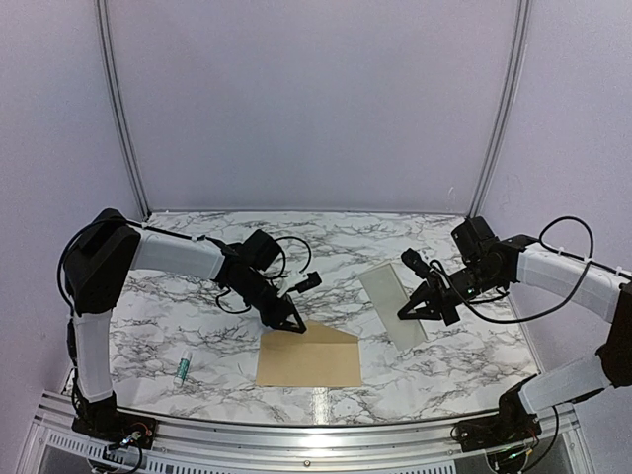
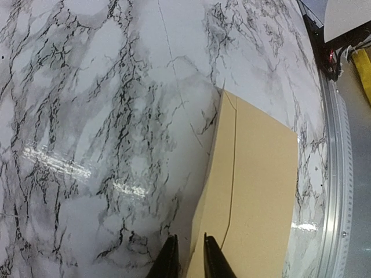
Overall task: Place the letter into the envelope and seal it
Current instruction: Pick up the envelope at the center of the board.
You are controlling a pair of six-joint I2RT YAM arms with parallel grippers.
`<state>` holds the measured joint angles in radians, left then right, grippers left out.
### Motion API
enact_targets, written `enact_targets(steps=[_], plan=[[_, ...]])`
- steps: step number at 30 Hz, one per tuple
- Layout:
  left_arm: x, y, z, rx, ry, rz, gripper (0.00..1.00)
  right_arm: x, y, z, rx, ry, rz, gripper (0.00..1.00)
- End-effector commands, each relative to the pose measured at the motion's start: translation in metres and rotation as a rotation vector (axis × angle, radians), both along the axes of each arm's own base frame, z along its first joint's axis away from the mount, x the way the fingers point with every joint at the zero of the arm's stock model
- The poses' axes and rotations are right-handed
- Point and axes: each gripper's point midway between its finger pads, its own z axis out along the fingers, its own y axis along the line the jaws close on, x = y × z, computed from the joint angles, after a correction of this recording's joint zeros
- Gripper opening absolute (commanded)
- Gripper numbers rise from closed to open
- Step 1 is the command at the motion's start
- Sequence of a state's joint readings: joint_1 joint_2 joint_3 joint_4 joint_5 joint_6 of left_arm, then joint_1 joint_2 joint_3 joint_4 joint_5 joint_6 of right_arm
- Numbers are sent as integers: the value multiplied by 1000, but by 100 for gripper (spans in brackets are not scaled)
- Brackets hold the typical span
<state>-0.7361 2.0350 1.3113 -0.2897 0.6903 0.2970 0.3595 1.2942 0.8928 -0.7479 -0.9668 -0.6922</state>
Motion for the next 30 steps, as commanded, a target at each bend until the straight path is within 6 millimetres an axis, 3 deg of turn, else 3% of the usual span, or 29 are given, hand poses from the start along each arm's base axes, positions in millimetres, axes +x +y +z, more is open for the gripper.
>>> enact_targets(steps=[1, 9, 12, 19, 22, 30], plan=[[-3, 1, -8, 14, 38, -11, 13, 3, 0, 4, 20, -8, 0, 0], [-2, -1, -8, 16, 57, 3, 8, 3, 1, 3, 21, -3, 5, 0], [-3, -2, -4, 13, 68, 7, 0, 3, 0, 5, 16, -9, 5, 0], [-6, -21, 70, -82, -55, 3, 0, 13, 1, 48, -18, -166, 40, 0], [-12, -25, 92, -109, -72, 0, 0, 12, 10, 69, -53, -245, 78, 0], [-40, -38, 137, -135, -139, -33, 0, -17, 51, 115, -51, -434, 233, 0]])
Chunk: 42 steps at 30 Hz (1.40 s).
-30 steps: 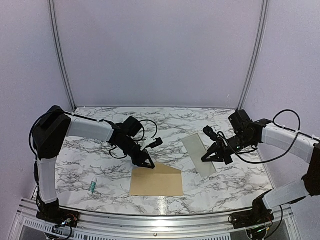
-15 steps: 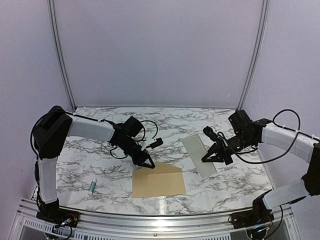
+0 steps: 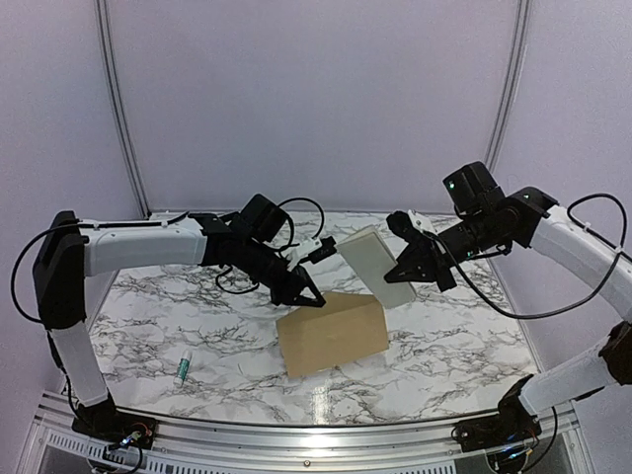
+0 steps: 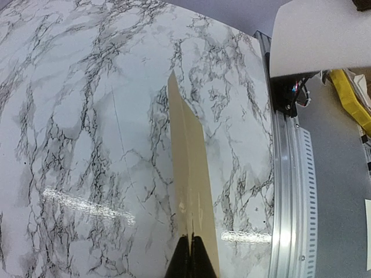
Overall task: Place the letter into the envelope and seal it
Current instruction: Pick up the envelope at the center of the board, then place the 1/4-folded letter in the envelope.
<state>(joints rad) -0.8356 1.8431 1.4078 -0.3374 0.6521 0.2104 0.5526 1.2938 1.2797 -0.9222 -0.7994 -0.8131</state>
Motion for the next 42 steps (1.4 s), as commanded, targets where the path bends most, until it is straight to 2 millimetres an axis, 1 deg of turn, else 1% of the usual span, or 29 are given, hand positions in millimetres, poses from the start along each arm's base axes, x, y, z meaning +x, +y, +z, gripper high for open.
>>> enact_targets(steps=[1, 2, 5, 9, 13, 15, 16, 19, 23, 25, 30, 37, 42], plan=[[-23, -3, 31, -5, -4, -17, 0, -19, 16, 21, -31, -95, 77, 0], [-26, -4, 35, -9, 2, -19, 0, -20, 19, 21, -48, -115, 86, 0], [-33, -3, 43, -12, 25, -25, 0, -34, 30, 21, -86, -160, 136, 0], [-39, 1, 46, -3, 35, -24, 0, -53, 36, 21, -94, -148, 205, 0], [-44, 6, 51, -2, 30, -18, 0, -61, 41, 16, -107, -137, 240, 0], [-45, 7, 53, 6, 25, -13, 0, -63, 45, 11, -137, -137, 252, 0], [-46, 8, 53, 10, 23, -24, 0, -59, 48, 4, -171, -143, 246, 0], [-48, 9, 53, 29, 6, -30, 0, -52, 56, -5, -220, -149, 243, 0], [-51, 9, 51, 51, -28, -31, 0, -47, 68, -5, -198, -156, 238, 0], [-53, 7, 51, 56, -39, -40, 0, -45, 70, -5, -198, -159, 235, 0], [-59, 3, 54, 51, -47, -62, 0, -40, 71, -12, -242, -166, 230, 0], [-63, -4, 57, 35, -36, -85, 0, -45, 70, -18, -281, -197, 250, 0], [-64, -8, 63, 18, -35, -98, 0, -42, 68, -23, -307, -211, 242, 0]])
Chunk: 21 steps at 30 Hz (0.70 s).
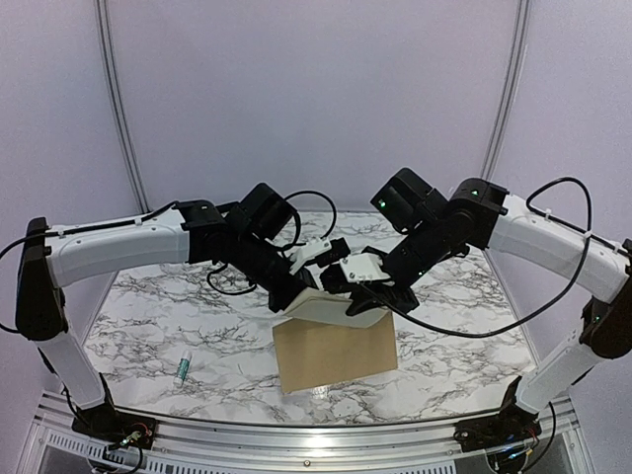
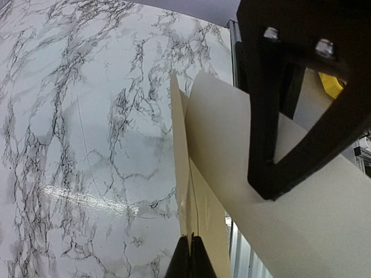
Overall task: Place the letter into the envelope and seal it
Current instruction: Place the 1/4-folded letter in the envelope.
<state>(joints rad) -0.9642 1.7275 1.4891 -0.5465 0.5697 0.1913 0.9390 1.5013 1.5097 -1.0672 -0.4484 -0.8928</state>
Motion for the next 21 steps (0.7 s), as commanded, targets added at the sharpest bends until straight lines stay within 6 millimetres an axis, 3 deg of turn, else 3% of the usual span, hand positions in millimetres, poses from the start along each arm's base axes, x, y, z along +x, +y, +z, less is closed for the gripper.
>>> enact_targets(steps=[1, 21], plan=[[-5, -6, 16, -37, -6, -37, 0, 5, 1, 6, -11, -51, 0, 0], [-12, -12, 14, -39, 9, -69, 0, 13, 2, -6, -52, -139, 5, 0]])
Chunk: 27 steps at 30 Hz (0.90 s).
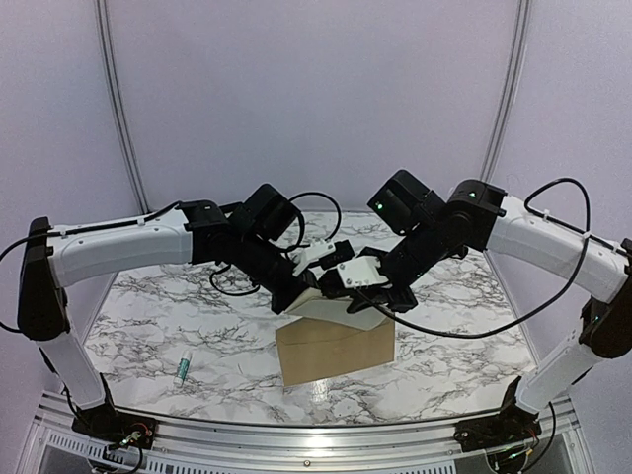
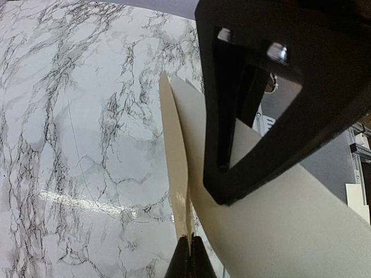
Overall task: Place the letter into the envelope and seal it
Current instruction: Place the 1/4-folded letter in the envelope.
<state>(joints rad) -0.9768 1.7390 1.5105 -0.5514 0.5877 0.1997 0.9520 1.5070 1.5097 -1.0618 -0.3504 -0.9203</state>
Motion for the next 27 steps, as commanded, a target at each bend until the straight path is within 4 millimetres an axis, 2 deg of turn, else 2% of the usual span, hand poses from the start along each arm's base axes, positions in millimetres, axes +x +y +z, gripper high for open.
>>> enact_targets(steps=[1, 4, 15, 20, 27], plan=[[-5, -7, 10, -27, 6, -40, 0, 1, 5, -2, -12, -58, 23, 0], [-4, -7, 12, -30, -4, -41, 0, -1, 6, -10, -33, -70, 31, 0], [-3, -10, 9, -26, 2, -45, 0, -9, 15, -20, -47, -59, 65, 0], [-4, -7, 9, -23, -6, -47, 0, -5, 9, -26, -80, -93, 57, 0], [-4, -6, 6, -14, -7, -50, 0, 1, -1, -21, -102, -150, 44, 0]])
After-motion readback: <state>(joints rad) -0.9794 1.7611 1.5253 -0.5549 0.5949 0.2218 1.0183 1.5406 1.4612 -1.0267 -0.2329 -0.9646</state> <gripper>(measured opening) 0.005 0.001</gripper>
